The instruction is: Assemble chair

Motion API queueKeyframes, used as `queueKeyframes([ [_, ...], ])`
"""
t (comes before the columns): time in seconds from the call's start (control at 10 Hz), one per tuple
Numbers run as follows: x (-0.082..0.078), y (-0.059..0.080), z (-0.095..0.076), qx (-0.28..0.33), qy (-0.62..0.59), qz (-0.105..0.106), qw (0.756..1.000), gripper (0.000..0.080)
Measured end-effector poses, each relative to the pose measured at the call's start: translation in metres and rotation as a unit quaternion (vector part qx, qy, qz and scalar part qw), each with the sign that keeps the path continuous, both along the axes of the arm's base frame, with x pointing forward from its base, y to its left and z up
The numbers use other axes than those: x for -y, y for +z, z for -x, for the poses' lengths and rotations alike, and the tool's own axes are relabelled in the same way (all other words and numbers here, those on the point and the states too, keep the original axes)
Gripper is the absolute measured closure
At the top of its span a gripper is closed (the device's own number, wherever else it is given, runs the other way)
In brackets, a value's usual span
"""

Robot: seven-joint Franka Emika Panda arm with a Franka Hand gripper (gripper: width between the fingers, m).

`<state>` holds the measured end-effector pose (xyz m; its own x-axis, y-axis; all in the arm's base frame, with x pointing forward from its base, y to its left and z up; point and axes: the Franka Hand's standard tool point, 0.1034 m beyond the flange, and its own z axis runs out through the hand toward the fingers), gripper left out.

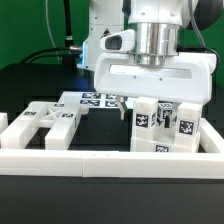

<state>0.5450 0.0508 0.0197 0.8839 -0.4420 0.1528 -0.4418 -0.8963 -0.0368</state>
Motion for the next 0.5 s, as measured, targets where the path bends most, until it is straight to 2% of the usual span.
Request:
queueKeyframes([
  [0.4,-0.002,-0.0048,0.003,0.019,0.006,0.007,1.0,0.015],
  [0.5,-0.002,-0.0051,0.0032,0.018,0.007,0.007,1.0,0.0267],
])
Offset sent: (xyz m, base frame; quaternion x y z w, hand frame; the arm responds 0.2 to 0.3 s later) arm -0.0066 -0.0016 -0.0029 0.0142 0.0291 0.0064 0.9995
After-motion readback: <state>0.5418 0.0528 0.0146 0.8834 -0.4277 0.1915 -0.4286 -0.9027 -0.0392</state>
